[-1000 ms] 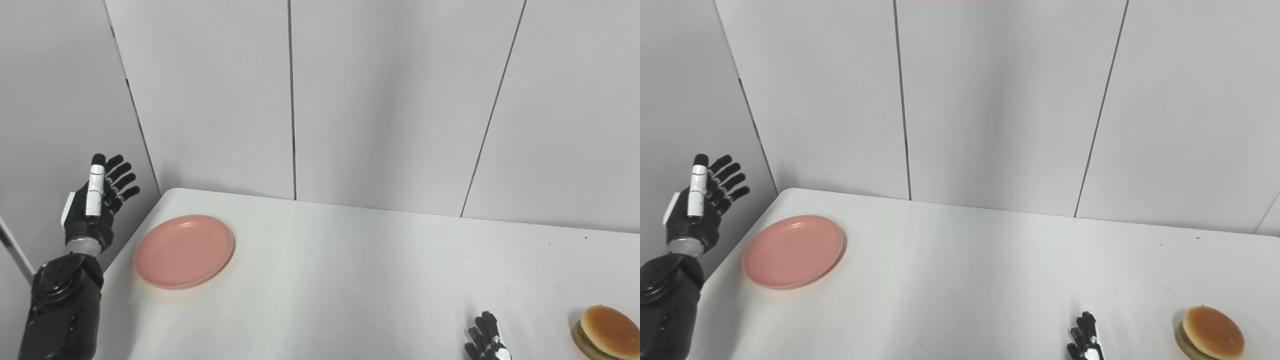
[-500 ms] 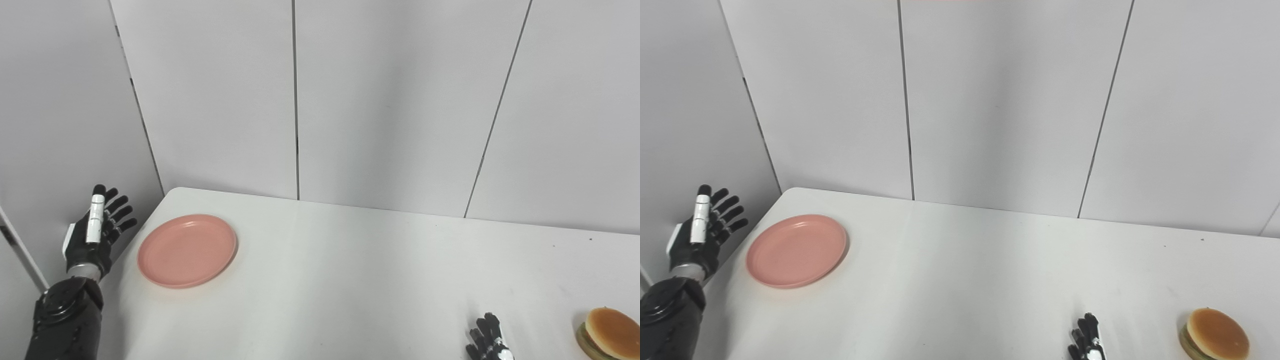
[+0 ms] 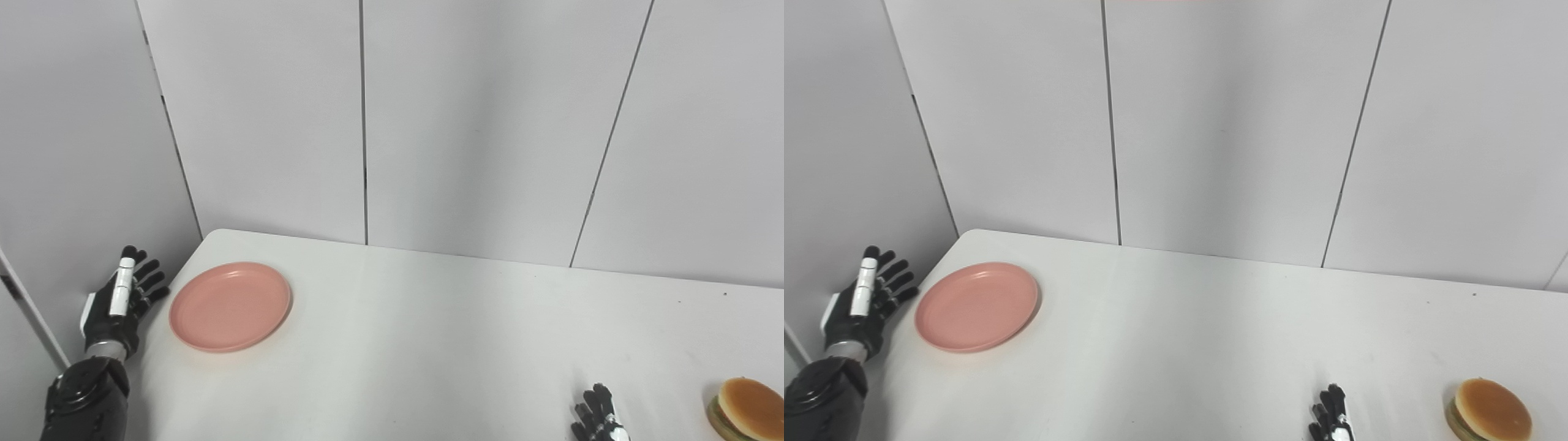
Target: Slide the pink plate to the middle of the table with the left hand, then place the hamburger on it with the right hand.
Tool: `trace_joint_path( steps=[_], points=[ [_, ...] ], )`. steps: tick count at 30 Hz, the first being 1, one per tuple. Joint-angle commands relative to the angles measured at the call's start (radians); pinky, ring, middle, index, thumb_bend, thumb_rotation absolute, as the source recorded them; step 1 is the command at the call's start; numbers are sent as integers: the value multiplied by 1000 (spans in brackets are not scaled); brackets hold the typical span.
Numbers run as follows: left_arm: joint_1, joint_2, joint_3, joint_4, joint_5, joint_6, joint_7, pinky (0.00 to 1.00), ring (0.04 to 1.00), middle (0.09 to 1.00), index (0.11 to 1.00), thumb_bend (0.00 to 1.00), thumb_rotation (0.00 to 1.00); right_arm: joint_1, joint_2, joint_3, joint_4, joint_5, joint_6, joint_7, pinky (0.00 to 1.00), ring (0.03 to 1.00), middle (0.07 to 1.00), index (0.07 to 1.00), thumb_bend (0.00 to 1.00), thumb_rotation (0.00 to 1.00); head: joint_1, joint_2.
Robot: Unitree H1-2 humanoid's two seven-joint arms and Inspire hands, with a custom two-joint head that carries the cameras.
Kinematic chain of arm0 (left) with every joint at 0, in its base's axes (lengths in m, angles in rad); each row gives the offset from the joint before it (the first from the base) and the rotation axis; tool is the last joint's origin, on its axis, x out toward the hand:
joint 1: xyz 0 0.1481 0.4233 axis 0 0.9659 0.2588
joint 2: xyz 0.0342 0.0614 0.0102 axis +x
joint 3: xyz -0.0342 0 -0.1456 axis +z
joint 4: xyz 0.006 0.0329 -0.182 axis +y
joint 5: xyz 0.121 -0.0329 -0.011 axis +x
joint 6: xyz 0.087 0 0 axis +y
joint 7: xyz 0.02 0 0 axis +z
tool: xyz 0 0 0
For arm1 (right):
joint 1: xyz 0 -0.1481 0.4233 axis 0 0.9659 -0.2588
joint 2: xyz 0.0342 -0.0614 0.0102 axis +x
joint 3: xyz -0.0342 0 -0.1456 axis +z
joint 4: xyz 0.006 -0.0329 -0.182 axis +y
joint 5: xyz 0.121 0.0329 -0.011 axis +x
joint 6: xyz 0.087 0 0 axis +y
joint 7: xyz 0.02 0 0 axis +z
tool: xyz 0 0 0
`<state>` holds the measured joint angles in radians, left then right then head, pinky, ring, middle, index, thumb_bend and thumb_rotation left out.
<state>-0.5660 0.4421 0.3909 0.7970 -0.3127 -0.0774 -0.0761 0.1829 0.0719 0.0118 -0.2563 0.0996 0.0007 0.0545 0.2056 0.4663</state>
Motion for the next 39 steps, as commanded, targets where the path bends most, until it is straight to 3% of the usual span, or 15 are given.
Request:
trace_joint_path(
  steps=[1,7,22,39],
  points=[
    [-33,9,-12,-28,-9,-23,-34,722,823,833,826,857,778,113,-15,10,-12,0,16,6,993,992,1000,1000,657,1000,-3,0],
    [-39,-13,-42,-36,-9,-9,-44,709,792,782,822,870,752,115,-13,12,-19,-1,25,4,983,986,1000,997,667,1000,-7,2],
    [-46,-43,-116,-61,8,28,-55,692,791,814,839,871,774,124,-18,18,-40,-6,44,6,974,977,1000,991,688,1000,-17,16],
    [-38,-131,-172,-136,20,69,-57,699,825,824,840,912,779,132,-19,30,-49,2,23,13,946,968,1000,987,746,1000,-31,29]
  ],
)
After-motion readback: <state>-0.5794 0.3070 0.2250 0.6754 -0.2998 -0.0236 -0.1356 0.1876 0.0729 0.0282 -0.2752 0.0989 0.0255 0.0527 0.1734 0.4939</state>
